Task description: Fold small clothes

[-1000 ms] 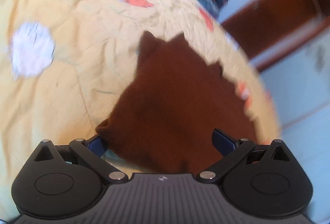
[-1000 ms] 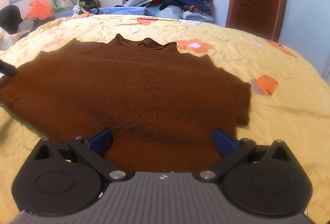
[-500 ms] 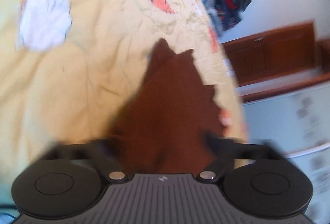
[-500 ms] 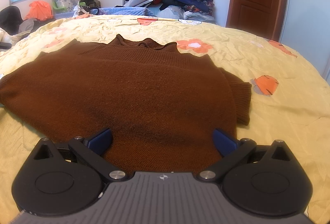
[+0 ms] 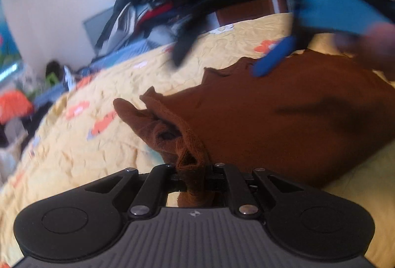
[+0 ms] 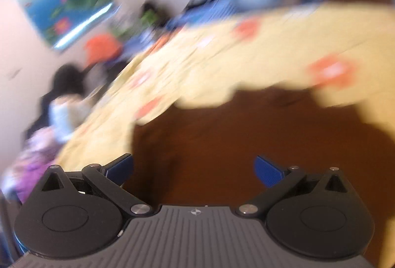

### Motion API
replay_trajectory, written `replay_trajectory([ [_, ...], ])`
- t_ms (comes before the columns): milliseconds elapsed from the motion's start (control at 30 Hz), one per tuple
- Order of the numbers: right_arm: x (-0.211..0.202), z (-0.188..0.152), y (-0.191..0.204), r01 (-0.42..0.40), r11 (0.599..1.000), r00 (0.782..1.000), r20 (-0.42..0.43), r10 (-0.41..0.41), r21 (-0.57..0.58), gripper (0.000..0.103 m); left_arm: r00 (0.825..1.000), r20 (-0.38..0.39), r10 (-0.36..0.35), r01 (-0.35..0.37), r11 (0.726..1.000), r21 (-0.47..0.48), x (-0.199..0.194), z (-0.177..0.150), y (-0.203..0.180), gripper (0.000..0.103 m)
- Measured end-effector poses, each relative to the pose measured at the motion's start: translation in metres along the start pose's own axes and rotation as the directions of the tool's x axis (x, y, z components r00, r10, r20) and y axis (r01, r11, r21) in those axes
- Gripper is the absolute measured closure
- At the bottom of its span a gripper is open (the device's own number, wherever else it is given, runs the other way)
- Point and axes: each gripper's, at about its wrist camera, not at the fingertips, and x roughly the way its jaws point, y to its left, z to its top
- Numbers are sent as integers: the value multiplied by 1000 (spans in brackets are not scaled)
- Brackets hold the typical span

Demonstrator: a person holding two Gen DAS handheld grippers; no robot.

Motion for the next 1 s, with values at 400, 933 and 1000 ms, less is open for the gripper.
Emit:
replay_trajectory([
  [400,144,21,68,161,928,946,-215,-242,-336,64,999,41,28,-37,976,215,6,-3,-30,96],
  [933,-92,-21,-173,171,968,983,28,-179,183,67,919,57,-391,316,812,490,6,45,-200,93],
  [1000,-99,-36,-193,98,960,988,87,-124,261,63,908,117,-402,293,810,508,-10,40,-197,91],
])
